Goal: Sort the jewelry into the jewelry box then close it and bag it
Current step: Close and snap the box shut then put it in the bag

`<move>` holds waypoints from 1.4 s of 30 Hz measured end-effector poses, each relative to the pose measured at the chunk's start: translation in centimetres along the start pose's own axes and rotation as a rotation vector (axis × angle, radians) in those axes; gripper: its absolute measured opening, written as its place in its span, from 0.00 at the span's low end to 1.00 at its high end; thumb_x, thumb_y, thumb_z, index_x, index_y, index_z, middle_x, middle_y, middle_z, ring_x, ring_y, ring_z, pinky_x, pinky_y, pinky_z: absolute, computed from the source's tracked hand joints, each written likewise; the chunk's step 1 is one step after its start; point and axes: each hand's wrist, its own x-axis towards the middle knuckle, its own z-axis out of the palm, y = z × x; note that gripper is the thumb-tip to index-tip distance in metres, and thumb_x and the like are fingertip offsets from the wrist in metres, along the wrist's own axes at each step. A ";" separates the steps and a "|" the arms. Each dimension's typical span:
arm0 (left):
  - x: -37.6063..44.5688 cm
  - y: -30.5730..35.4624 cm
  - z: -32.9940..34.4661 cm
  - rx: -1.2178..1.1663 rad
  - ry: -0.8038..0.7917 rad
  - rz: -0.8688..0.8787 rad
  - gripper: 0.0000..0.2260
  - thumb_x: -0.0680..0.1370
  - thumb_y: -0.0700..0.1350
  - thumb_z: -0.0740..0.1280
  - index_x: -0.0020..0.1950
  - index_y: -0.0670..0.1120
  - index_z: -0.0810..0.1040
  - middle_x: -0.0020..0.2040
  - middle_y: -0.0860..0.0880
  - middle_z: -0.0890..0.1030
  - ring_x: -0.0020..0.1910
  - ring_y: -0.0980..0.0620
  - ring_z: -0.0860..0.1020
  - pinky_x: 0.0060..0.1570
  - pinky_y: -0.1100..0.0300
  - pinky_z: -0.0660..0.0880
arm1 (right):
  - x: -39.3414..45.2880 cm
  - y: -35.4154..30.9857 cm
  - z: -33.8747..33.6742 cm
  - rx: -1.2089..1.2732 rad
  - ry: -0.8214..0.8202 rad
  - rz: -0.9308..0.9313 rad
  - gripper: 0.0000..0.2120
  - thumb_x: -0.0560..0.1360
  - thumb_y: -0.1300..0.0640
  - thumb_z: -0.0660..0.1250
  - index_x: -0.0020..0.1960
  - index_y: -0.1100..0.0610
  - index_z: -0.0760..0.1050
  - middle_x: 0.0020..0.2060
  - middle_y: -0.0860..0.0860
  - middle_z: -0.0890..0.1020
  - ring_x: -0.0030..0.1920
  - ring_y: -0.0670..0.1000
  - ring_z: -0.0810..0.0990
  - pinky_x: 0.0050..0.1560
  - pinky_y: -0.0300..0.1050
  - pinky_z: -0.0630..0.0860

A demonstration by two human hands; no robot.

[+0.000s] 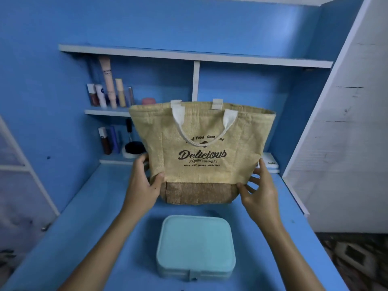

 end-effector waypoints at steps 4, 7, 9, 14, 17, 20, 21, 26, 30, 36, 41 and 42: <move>-1.0 -2.4 0.8 0.024 -0.052 -0.073 0.27 0.77 0.40 0.72 0.71 0.47 0.63 0.65 0.52 0.71 0.67 0.50 0.73 0.62 0.49 0.76 | -1.1 2.5 1.0 -0.032 -0.022 0.055 0.39 0.74 0.65 0.72 0.77 0.44 0.60 0.57 0.48 0.76 0.53 0.42 0.79 0.47 0.34 0.80; -1.7 -3.8 1.2 0.052 -0.093 -0.099 0.26 0.77 0.43 0.71 0.71 0.51 0.62 0.67 0.52 0.70 0.68 0.51 0.72 0.64 0.43 0.74 | -1.8 3.5 1.5 -0.024 -0.020 0.107 0.37 0.74 0.65 0.72 0.77 0.46 0.60 0.56 0.50 0.74 0.52 0.40 0.79 0.45 0.30 0.78; -1.9 -4.4 1.3 0.069 -0.103 -0.102 0.25 0.78 0.45 0.71 0.70 0.52 0.62 0.69 0.51 0.70 0.69 0.51 0.71 0.64 0.43 0.73 | -2.0 4.0 1.8 -0.049 -0.008 0.115 0.37 0.74 0.65 0.72 0.77 0.49 0.61 0.57 0.51 0.74 0.53 0.42 0.79 0.49 0.33 0.79; -2.1 -4.5 1.7 0.063 -0.102 -0.094 0.25 0.78 0.43 0.71 0.71 0.49 0.63 0.69 0.50 0.70 0.68 0.54 0.71 0.65 0.48 0.73 | -2.3 4.5 2.0 -0.073 -0.003 0.096 0.37 0.74 0.65 0.72 0.77 0.51 0.60 0.58 0.53 0.74 0.56 0.49 0.79 0.56 0.42 0.80; -2.6 -3.9 1.4 0.061 -0.073 -0.088 0.26 0.77 0.43 0.71 0.72 0.46 0.64 0.68 0.51 0.70 0.65 0.61 0.70 0.63 0.59 0.72 | -2.5 4.2 1.8 -0.083 0.006 0.133 0.38 0.74 0.61 0.73 0.78 0.51 0.59 0.61 0.52 0.74 0.57 0.46 0.78 0.59 0.48 0.78; -3.7 -3.3 0.8 0.097 -0.015 -0.005 0.25 0.77 0.44 0.72 0.71 0.48 0.66 0.65 0.54 0.70 0.65 0.59 0.71 0.62 0.56 0.72 | -3.4 3.2 1.6 -0.122 0.089 0.116 0.37 0.76 0.57 0.72 0.79 0.53 0.58 0.67 0.52 0.72 0.65 0.49 0.73 0.66 0.52 0.73; -4.2 -3.1 0.6 0.108 -0.003 0.024 0.24 0.77 0.44 0.72 0.70 0.49 0.67 0.64 0.55 0.70 0.65 0.58 0.71 0.61 0.55 0.72 | -3.6 2.7 1.5 -0.134 0.116 0.089 0.35 0.76 0.57 0.71 0.78 0.53 0.59 0.68 0.52 0.71 0.67 0.50 0.72 0.67 0.52 0.72; -7.2 -0.2 -0.3 0.039 -0.141 0.122 0.18 0.75 0.54 0.67 0.64 0.57 0.71 0.62 0.57 0.73 0.62 0.62 0.73 0.58 0.60 0.74 | -5.5 -1.0 1.8 -0.108 0.097 -0.101 0.19 0.77 0.54 0.68 0.67 0.54 0.74 0.61 0.46 0.76 0.61 0.37 0.73 0.61 0.34 0.69; -9.5 0.5 -1.2 0.120 -0.359 0.243 0.19 0.75 0.57 0.67 0.63 0.52 0.76 0.65 0.59 0.72 0.68 0.57 0.72 0.65 0.61 0.69 | -8.1 -2.6 1.6 -0.118 -0.158 -0.274 0.10 0.78 0.53 0.67 0.57 0.55 0.82 0.55 0.47 0.80 0.57 0.41 0.78 0.58 0.32 0.70; -11.3 -0.8 -2.1 0.291 -0.553 0.416 0.31 0.70 0.68 0.71 0.67 0.51 0.76 0.71 0.56 0.69 0.74 0.54 0.66 0.71 0.54 0.66 | -11.2 -1.8 1.7 -0.240 -0.375 -0.386 0.15 0.79 0.46 0.64 0.56 0.54 0.82 0.59 0.48 0.79 0.61 0.48 0.77 0.63 0.37 0.70; -11.2 -1.4 -1.8 0.269 -0.513 0.449 0.33 0.67 0.68 0.75 0.64 0.49 0.79 0.69 0.54 0.72 0.73 0.50 0.68 0.69 0.50 0.68 | -11.5 -1.7 1.8 -0.232 -0.372 -0.369 0.14 0.78 0.46 0.65 0.56 0.54 0.82 0.59 0.48 0.79 0.63 0.49 0.76 0.65 0.38 0.70; -11.2 -1.4 -1.7 0.269 -0.505 0.456 0.33 0.67 0.68 0.75 0.64 0.49 0.80 0.69 0.54 0.73 0.72 0.50 0.68 0.69 0.50 0.68 | -11.5 -1.7 1.8 -0.235 -0.377 -0.364 0.14 0.78 0.46 0.65 0.56 0.53 0.82 0.59 0.48 0.79 0.63 0.49 0.76 0.65 0.38 0.70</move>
